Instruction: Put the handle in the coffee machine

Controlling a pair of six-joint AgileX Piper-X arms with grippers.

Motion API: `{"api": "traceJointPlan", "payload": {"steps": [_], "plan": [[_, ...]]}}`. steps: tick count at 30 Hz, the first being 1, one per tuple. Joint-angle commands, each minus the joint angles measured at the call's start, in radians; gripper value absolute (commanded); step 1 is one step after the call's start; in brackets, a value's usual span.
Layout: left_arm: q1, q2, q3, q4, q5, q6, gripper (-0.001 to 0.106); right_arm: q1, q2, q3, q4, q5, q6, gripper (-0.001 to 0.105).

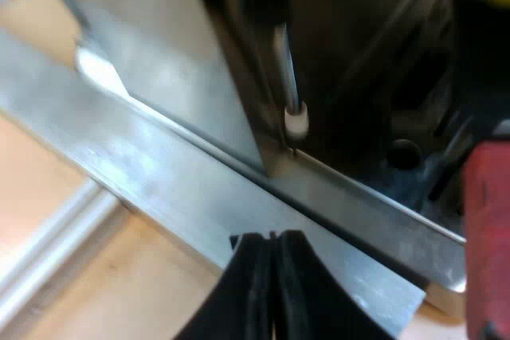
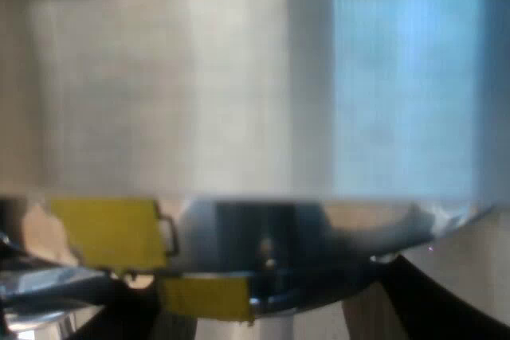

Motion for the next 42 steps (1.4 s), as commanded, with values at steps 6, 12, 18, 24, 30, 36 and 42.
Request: {"api": "traceJointPlan", "payload": {"steps": [6,12,18,24,30,36,42], "plan": [[-0.018,0.002,-0.024,0.141,-0.004,0.077,0.001,-0.007,-0.023,-0.014,-0.096,-0.002,-0.001,0.044],[-0.086,0.002,-0.051,0.252,-0.001,0.131,0.001,-0.007,-0.023,-0.014,-0.096,-0.002,-0.001,0.044],[-0.158,0.002,-0.062,0.361,0.036,0.133,0.001,-0.007,-0.023,-0.014,-0.096,-0.002,-0.01,0.044],[-0.217,0.002,-0.062,0.498,0.082,0.169,0.001,-0.007,-0.023,-0.014,-0.096,-0.002,-0.039,0.044],[-0.259,0.002,-0.062,0.549,0.136,0.18,0.001,-0.007,-0.023,-0.014,-0.096,-0.002,-0.038,0.044],[-0.258,0.002,-0.062,0.552,0.141,0.18,0.001,0.014,-0.023,-0.014,-0.033,0.022,-0.038,0.044],[-0.258,0.002,-0.062,0.552,0.141,0.18,0.001,0.046,-0.023,-0.014,0.074,0.065,-0.047,0.045]]}}
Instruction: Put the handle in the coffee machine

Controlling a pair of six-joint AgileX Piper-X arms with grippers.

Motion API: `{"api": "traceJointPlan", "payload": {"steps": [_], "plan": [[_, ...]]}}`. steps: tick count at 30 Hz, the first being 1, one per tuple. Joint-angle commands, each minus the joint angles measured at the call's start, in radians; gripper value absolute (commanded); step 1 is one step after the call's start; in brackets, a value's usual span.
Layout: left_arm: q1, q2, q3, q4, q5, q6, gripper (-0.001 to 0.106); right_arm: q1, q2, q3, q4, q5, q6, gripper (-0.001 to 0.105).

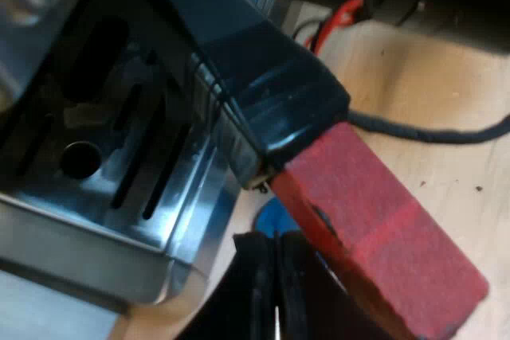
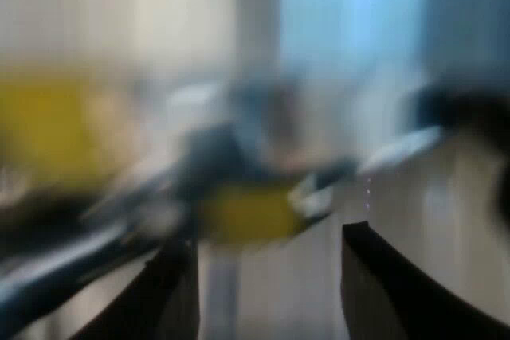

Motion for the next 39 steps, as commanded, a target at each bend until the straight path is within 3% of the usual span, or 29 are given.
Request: {"api": "traceJointPlan", "payload": {"steps": [1,6,8,17,21,26,30,31,33,35,38,39], "plan": [[-0.024,-0.009,-0.001,0.083,0.113,0.014,0.001,0.02,-0.02,-0.025,0.016,-0.036,-0.014,0.045],[-0.024,-0.009,-0.001,0.083,0.113,0.014,0.001,0.023,-0.02,-0.025,0.035,-0.029,-0.014,0.045],[-0.024,-0.009,-0.001,0.083,0.121,0.014,0.001,0.035,-0.032,0.002,0.067,0.076,-0.012,0.045],[-0.024,-0.009,-0.001,0.083,0.137,0.014,0.001,0.07,-0.198,0.22,0.088,0.101,0.03,0.045],[-0.024,-0.009,-0.001,0.098,0.181,0.013,0.001,0.11,-0.332,0.286,0.267,0.101,0.037,0.045],[-0.049,-0.009,-0.001,0.099,0.18,0.021,0.001,0.154,-0.467,0.314,0.444,0.077,0.081,0.045],[-0.111,-0.009,-0.001,0.099,0.18,0.036,0.001,0.203,-0.679,0.315,0.813,0.002,0.295,0.045],[-0.125,-0.009,-0.001,0.099,0.178,0.036,0.001,0.205,-0.705,0.315,0.843,-0.01,0.314,0.045],[-0.154,-0.009,-0.001,0.097,0.174,0.036,0.001,0.206,-0.793,0.315,0.984,-0.084,0.413,0.045],[-0.179,-0.009,-0.001,0.093,0.174,0.036,0.001,0.206,-0.864,0.315,1.077,-0.147,0.462,0.045],[-0.215,-0.009,-0.001,0.073,0.17,0.036,0.001,0.206,-0.938,0.315,1.161,-0.205,0.462,0.046],[-0.228,-0.009,-0.001,0.067,0.163,0.036,0.001,0.206,-0.966,0.315,1.177,-0.231,0.462,0.052]]}}
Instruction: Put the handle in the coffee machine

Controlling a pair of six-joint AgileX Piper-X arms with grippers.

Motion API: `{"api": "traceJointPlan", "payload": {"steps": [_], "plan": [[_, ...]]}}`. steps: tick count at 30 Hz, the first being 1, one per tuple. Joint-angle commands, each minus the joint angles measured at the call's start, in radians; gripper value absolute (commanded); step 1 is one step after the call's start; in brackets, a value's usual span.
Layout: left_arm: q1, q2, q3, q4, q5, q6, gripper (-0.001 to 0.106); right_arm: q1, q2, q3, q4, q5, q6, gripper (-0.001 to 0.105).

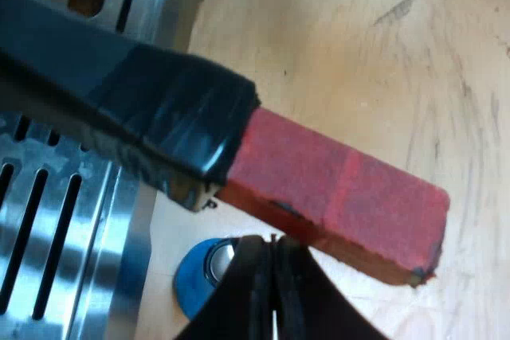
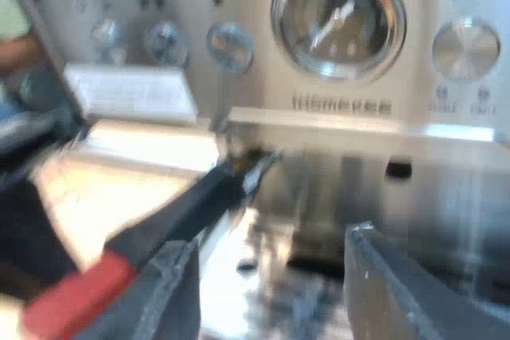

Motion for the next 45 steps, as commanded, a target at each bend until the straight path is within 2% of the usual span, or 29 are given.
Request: {"api": "traceJointPlan", "payload": {"steps": [1,2,3,6,13,18,20,25,28,30,33,38,42,45], "plan": [[-0.057,-0.009,-0.001,0.048,0.159,0.01,0.001,-0.003,-0.041,-0.001,0.174,-0.064,0.009,0.056],[-0.069,-0.009,-0.001,0.048,0.152,0.01,0.001,-0.003,-0.048,-0.001,0.184,-0.076,0.009,0.059],[-0.074,-0.009,-0.001,0.048,0.149,0.01,0.001,-0.003,-0.07,-0.001,0.203,-0.118,0.009,0.068],[-0.113,-0.009,-0.001,0.037,0.14,0.007,0.001,-0.003,-0.116,-0.001,0.264,-0.174,0.009,0.075],[-0.187,-0.009,-0.001,-0.012,0.088,-0.023,0.001,-0.003,-0.147,-0.001,0.314,-0.174,0.007,0.075],[-0.238,-0.009,-0.004,-0.107,-0.005,-0.077,0.001,-0.003,-0.147,-0.001,0.342,-0.172,0.007,0.075],[-0.248,-0.009,-0.012,-0.124,-0.016,-0.081,0.001,-0.003,-0.147,-0.001,0.342,-0.172,0.007,0.075],[-0.258,-0.009,-0.064,-0.166,-0.017,-0.098,0.001,-0.003,-0.147,-0.001,0.342,-0.17,0.007,0.075],[-0.258,-0.009,-0.083,-0.227,-0.013,-0.161,0.001,-0.003,-0.147,-0.001,0.342,-0.158,0.007,0.075],[-0.258,-0.009,-0.084,-0.269,0.013,-0.205,0.001,-0.003,-0.147,-0.001,0.342,-0.146,0.007,0.075],[-0.266,-0.009,-0.086,-0.29,0.052,-0.232,0.001,-0.003,-0.147,-0.001,0.342,-0.147,0.007,0.075],[-0.319,-0.009,-0.089,-0.31,0.051,-0.232,0.001,-0.003,-0.147,-0.001,0.342,-0.147,0.007,0.075],[-0.378,-0.009,-0.089,-0.353,0.024,-0.248,0.001,-0.003,-0.147,-0.001,0.342,-0.147,0.007,0.075],[-0.393,-0.009,-0.089,-0.353,0.007,-0.248,0.001,-0.003,-0.147,-0.001,0.342,-0.147,0.007,0.075]]}}
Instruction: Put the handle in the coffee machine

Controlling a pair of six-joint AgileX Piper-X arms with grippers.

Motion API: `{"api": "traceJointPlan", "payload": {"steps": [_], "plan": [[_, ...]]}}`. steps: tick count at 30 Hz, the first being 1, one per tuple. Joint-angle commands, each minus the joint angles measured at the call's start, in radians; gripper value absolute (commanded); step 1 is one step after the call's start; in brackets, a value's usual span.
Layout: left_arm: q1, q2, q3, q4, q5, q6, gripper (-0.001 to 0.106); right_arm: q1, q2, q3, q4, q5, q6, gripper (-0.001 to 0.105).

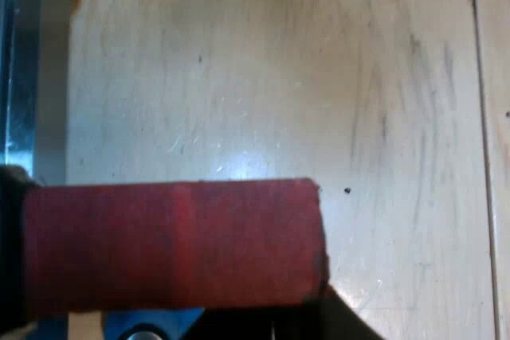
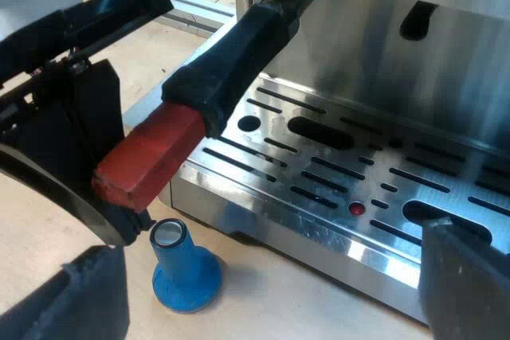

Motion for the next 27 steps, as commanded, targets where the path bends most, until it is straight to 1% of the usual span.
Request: {"api": "traceJointPlan", "payload": {"steps": [1,5,6,7,11,13,14,15,18,20,23,25,27], "plan": [[-0.045,-0.016,-0.059,-0.26,0.23,-0.018,0.001,-0.003,-0.008,-0.004,-0.002,0.007,-0.005,0.075],[-0.029,-0.016,-0.059,-0.211,0.208,-0.018,0.001,-0.003,-0.008,-0.004,-0.002,0.007,-0.005,0.075],[-0.013,-0.016,-0.059,-0.175,0.181,-0.016,0.001,-0.003,-0.008,-0.004,-0.002,0.007,-0.005,0.075],[-0.009,-0.019,-0.059,-0.167,0.174,-0.013,0.001,-0.003,-0.008,-0.004,-0.002,0.007,-0.005,0.075],[0.024,-0.048,-0.059,-0.047,0.089,0.063,0.001,-0.003,-0.008,-0.004,-0.002,-0.003,-0.005,0.075],[0.031,-0.058,-0.059,-0.018,0.081,0.084,0.001,-0.003,-0.008,-0.004,-0.002,-0.002,-0.005,0.075],[0.049,-0.076,-0.055,0.023,0.081,0.103,0.001,-0.003,-0.008,-0.004,-0.002,-0.013,-0.005,0.075],[0.079,-0.105,-0.043,0.056,0.081,0.104,0.001,-0.003,-0.008,-0.004,-0.002,-0.034,-0.005,0.075],[0.123,-0.146,-0.022,0.083,0.081,0.104,0.001,-0.003,-0.008,-0.004,-0.002,-0.116,-0.019,0.075],[0.162,-0.178,-0.006,0.1,0.081,0.101,0.001,-0.003,-0.008,-0.004,-0.002,-0.142,-0.035,0.075],[0.213,-0.233,0.008,0.126,0.081,0.093,0.001,-0.003,-0.008,-0.004,-0.002,-0.144,-0.035,0.075],[0.237,-0.269,0.011,0.124,0.081,0.06,0.001,-0.003,-0.008,-0.004,-0.002,-0.144,-0.035,0.075],[0.26,-0.322,0.011,0.111,0.081,0.0,0.001,-0.003,-0.008,-0.004,-0.002,-0.144,-0.035,0.075]]}}
